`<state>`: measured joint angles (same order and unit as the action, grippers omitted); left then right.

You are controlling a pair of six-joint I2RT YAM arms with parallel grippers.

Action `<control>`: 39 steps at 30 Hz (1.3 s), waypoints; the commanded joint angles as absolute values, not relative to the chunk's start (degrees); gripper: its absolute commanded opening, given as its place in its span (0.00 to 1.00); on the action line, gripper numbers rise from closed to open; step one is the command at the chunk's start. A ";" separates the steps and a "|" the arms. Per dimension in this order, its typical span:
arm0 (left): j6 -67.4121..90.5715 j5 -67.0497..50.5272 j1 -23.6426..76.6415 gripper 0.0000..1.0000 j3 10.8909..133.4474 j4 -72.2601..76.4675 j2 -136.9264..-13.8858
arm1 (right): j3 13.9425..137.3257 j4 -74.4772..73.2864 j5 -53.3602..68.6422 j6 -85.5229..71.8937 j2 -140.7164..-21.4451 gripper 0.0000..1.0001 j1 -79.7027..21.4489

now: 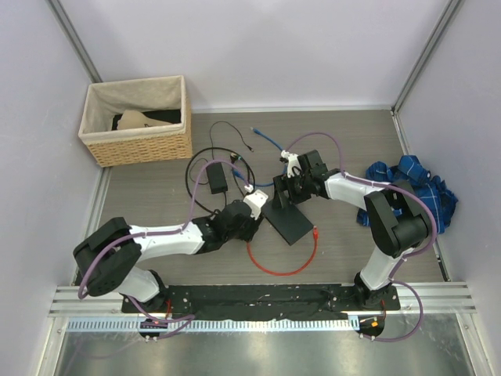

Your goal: Insert the plug into the switch port

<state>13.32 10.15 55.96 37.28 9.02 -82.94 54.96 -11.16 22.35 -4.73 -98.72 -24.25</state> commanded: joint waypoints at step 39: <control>15.03 11.16 56.25 0.00 53.87 1.22 -94.92 | 52.30 -17.84 29.35 -5.54 -98.79 0.79 -27.86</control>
<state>15.35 12.25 56.14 48.88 -7.35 -94.08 54.94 -11.42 23.70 -3.51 -98.63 -24.71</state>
